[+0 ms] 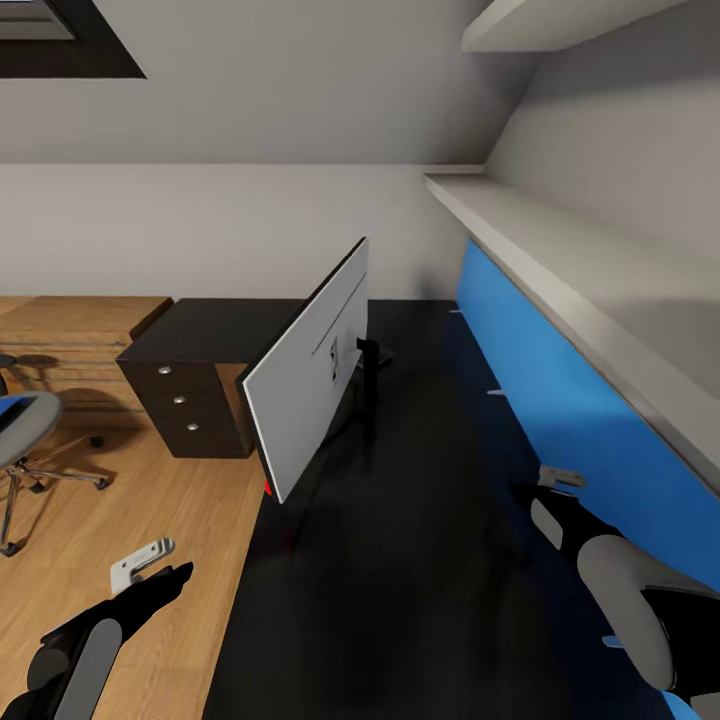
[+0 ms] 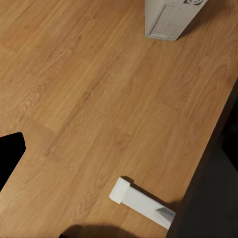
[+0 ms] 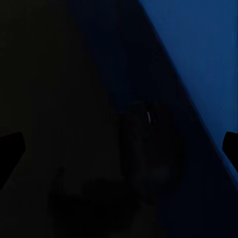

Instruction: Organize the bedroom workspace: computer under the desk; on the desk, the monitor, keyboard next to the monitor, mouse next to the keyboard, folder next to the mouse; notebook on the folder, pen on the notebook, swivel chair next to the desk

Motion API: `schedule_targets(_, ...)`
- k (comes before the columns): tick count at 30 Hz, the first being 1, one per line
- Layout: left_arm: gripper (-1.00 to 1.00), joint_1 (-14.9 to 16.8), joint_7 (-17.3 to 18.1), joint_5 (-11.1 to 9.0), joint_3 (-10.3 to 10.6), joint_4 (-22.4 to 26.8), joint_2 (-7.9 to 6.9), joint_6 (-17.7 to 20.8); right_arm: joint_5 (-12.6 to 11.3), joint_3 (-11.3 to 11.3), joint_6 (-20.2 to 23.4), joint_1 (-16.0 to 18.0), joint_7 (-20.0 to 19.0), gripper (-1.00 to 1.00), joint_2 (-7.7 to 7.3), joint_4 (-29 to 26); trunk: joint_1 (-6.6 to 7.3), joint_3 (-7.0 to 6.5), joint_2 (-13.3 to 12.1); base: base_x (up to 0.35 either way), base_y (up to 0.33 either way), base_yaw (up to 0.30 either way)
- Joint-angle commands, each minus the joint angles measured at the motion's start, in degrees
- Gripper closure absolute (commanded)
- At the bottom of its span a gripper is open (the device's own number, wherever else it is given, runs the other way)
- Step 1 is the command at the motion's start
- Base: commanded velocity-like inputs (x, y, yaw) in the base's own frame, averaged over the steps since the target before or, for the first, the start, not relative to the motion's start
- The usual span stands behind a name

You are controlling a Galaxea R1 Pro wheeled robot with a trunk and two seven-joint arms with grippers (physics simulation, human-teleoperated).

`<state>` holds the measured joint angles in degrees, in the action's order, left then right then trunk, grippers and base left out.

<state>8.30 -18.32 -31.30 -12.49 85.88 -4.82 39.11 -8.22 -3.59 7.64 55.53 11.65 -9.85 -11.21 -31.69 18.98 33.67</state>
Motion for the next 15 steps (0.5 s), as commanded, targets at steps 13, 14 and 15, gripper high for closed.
schedule_targets(13, -1.0, 0.03, -0.48, -0.61, 0.01, 0.08, -0.01, 0.26, -0.51, -0.15, 0.07, 0.02, 0.16, -1.0, 0.16, -0.12, -0.02, 0.18, 0.08, 0.003, -0.004, 0.0)
schedule_targets(14, -1.0, 0.02, -0.48, -0.61, 0.01, 0.08, -0.01, 0.26, -0.53, -0.22, 0.08, 0.02, 0.21, -1.0, 0.19, -0.22, -0.02, 0.18, 0.08, 0.0, 0.0, 0.0)
schedule_targets(15, -1.0, 0.01, -0.48, -0.61, 0.01, 0.08, -0.01, 0.26, -0.54, -0.25, 0.08, 0.02, 0.23, -1.0, 0.2, -0.34, -0.02, 0.18, 0.08, 0.0, 0.0, 0.0)
